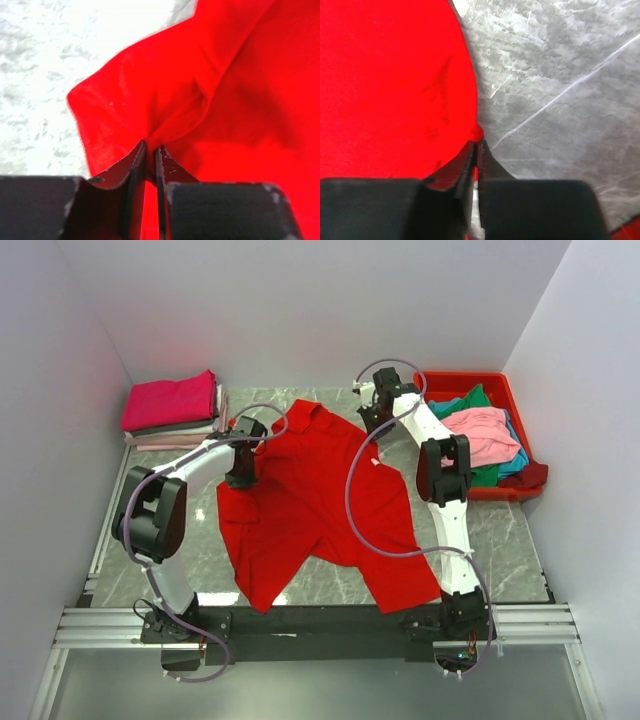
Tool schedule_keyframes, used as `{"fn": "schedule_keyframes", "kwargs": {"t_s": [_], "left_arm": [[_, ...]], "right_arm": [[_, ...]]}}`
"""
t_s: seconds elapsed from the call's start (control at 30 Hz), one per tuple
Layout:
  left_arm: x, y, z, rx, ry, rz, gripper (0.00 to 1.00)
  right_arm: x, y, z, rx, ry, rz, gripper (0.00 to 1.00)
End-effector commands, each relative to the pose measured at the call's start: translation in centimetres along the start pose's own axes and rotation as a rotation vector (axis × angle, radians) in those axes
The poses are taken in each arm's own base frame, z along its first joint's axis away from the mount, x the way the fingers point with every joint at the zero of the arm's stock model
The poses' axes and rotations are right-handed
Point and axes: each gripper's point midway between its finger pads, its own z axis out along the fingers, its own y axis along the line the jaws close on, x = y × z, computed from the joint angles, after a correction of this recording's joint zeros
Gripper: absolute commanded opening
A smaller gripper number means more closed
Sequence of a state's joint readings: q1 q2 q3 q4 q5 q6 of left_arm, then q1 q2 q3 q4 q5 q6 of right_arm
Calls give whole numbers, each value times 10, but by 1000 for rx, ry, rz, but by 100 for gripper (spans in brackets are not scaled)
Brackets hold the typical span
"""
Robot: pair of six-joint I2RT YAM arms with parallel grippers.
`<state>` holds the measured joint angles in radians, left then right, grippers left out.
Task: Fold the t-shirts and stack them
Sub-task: Flatten the tshirt out
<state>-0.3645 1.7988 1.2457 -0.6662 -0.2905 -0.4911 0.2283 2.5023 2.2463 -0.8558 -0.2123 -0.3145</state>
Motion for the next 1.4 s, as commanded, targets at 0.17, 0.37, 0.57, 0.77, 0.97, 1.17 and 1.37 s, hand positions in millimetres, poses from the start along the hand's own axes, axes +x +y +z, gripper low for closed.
{"fn": "schedule_keyframes", "kwargs": {"t_s": [0.17, 0.37, 0.57, 0.77, 0.97, 1.17, 1.37], "left_arm": [[-49, 50, -43, -19, -84, -58, 18], [-61, 100, -44, -78, -60, -109, 18], [-62, 112, -26, -120, -15, -121, 18], [-52, 97, -9, -54, 51, -99, 42], [-35, 81, -41, 98, -1, -133, 58], [-42, 91, -93, 130, -189, -209, 67], [-2, 51, -99, 376, -95, -239, 64]], "right_arm": [[11, -15, -32, 33, -3, -5, 0], [81, -7, -60, 29, 93, -32, 0], [168, 29, -89, -51, 188, -79, 0], [229, 74, -119, -190, 226, -151, 0], [233, 96, -155, -261, 172, -204, 26], [148, 84, -189, -225, -65, -372, 54], [83, 94, -177, -374, -216, -510, 57]]}}
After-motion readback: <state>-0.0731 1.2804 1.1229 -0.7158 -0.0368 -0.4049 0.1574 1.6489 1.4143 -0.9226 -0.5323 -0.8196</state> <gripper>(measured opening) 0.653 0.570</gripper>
